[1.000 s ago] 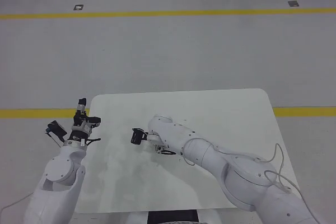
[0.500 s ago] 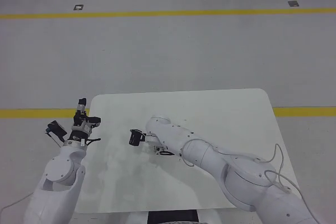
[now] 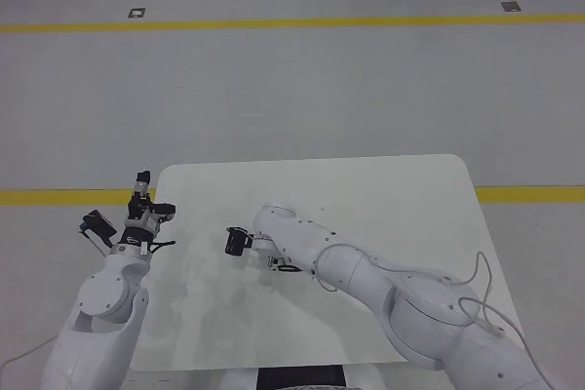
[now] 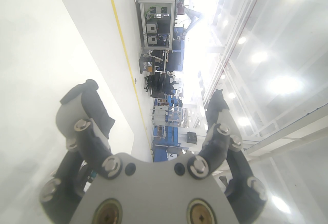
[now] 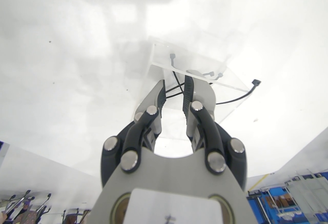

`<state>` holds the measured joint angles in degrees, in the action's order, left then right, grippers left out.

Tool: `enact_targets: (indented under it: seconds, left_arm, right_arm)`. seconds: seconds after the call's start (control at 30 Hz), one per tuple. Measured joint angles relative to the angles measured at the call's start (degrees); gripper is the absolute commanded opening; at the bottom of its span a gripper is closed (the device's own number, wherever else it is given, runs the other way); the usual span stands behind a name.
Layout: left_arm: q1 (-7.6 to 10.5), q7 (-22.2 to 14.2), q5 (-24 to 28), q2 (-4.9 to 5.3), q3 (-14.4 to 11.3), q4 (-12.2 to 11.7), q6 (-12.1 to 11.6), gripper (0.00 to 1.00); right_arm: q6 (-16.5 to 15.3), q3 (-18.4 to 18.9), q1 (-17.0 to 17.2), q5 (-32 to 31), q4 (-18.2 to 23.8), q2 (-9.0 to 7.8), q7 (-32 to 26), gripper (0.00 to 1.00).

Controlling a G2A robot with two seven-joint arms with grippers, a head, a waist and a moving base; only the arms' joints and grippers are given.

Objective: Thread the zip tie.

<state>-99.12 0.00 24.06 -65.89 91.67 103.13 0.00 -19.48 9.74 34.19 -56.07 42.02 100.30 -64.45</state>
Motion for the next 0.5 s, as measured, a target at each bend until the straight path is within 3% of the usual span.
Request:
enact_targets:
  seconds: [0.37, 0.5]
  left_arm:
    - [0.0, 0.0, 0.0, 0.0, 0.0, 0.0, 0.0, 1.0]
    - [0.0, 0.0, 0.0, 0.0, 0.0, 0.0, 0.0, 1.0]
  right_arm:
    - [0.0, 0.0, 0.45, -1.19, -1.31, 0.89, -0.02, 0.13]
    - [0.0, 0.0, 0.54, -1.44, -1.92, 1.25, -0.09, 0.07]
